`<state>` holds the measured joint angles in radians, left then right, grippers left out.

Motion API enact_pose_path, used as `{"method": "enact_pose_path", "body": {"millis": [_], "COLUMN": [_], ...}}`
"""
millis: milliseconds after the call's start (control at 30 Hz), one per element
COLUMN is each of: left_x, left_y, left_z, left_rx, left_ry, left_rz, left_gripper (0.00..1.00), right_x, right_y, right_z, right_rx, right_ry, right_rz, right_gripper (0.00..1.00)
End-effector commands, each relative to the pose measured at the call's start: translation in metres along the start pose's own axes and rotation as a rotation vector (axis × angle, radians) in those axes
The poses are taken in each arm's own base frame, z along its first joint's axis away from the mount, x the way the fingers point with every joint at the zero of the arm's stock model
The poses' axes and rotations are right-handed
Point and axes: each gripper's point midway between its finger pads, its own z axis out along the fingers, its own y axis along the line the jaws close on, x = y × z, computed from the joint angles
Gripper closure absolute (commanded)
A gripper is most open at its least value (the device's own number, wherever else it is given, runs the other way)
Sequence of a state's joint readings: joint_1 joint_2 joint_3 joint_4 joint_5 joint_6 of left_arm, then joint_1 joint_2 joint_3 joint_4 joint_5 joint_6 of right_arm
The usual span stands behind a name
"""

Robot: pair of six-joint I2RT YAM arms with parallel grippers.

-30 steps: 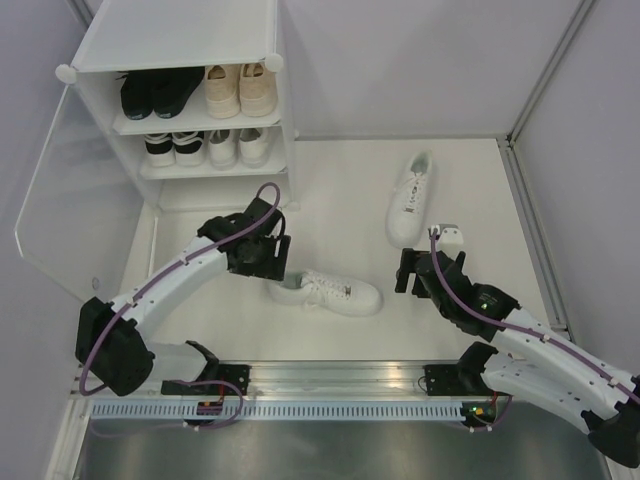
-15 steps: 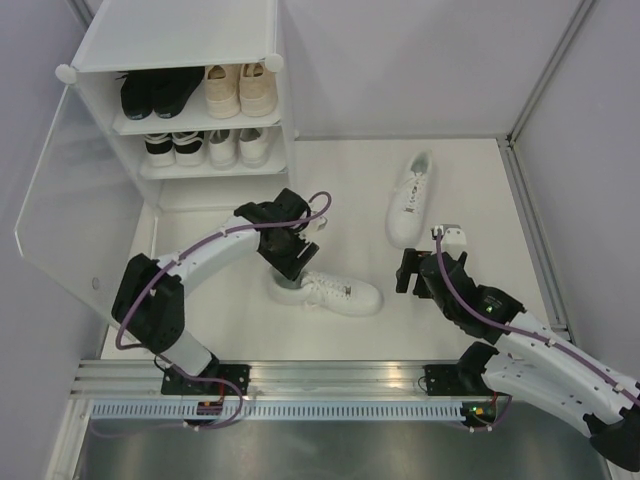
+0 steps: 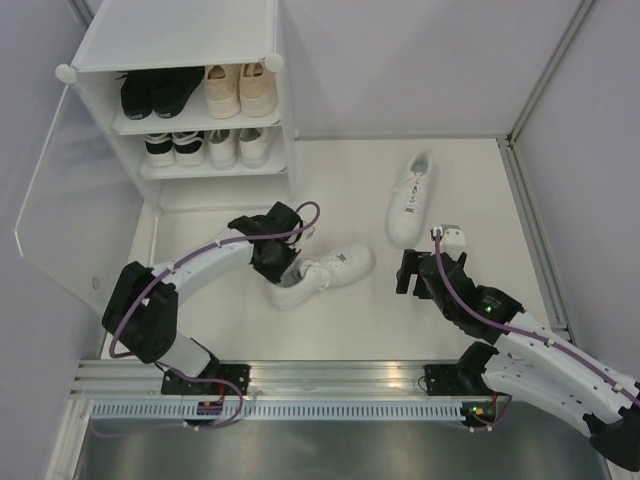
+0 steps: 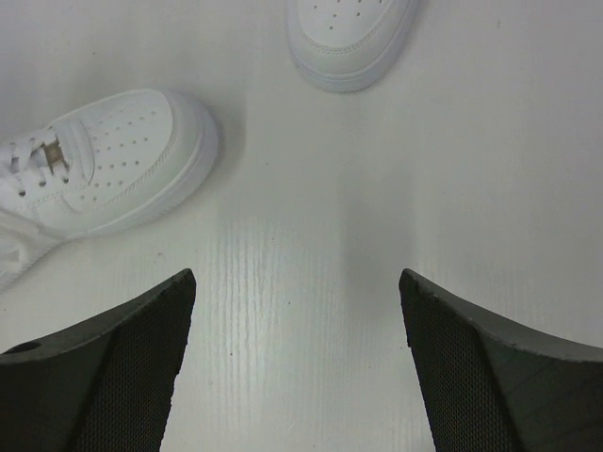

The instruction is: Place and organize the shoes in the shoe cabinet

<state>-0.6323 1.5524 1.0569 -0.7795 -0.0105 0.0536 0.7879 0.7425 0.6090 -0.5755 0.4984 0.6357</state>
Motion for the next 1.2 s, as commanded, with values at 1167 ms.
{"method": "enact_pose_path", "body": {"millis": [1167], "left_x": [0.013], "left_y": [0.230], "left_z": [-0.081], "left_rx": [-0.510], "left_ry": [-0.181], "left_rz": [-0.972], "left_gripper": [0.98], "right_x": [-0.008], "right_y": [0.003], "right_z": [-0.001], "right_rx": [-0.041], "right_ry": [-0.058], "right_rz": [0.006], "right_gripper": [0.08]}}
